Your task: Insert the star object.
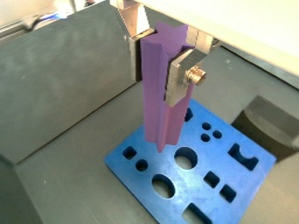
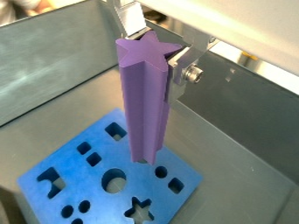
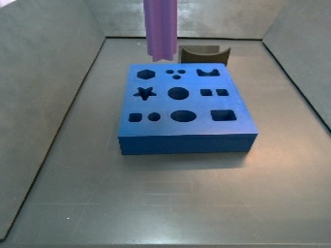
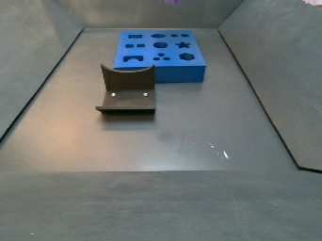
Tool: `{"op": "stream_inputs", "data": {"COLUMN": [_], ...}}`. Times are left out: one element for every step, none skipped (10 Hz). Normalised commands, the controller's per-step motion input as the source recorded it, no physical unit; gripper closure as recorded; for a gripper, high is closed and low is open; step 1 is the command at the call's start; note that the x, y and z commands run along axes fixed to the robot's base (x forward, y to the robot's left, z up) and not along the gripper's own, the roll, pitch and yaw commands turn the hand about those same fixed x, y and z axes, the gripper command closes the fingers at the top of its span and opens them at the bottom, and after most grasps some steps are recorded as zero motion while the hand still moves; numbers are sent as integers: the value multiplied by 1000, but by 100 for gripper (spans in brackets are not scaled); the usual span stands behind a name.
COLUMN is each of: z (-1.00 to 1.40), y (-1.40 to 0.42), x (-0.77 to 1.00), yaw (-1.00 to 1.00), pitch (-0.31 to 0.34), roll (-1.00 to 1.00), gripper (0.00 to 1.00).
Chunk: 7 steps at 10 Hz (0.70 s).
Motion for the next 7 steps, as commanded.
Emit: {"op": "stream_inputs", "data": {"z": [-531,-546,-637,-623,-540,-471,-471], "y": [0,0,143,343,534,514,294], "x": [-14,-23,-71,-146,-254,-266,-197], "yaw": [-1000,-1000,-903,-686,-474,-489,-737], "pitch": [23,31,81,84,40,11,7], "roll": [0,3,20,26,23,30,0], "gripper": [100,100,100,100,100,100,100]}}
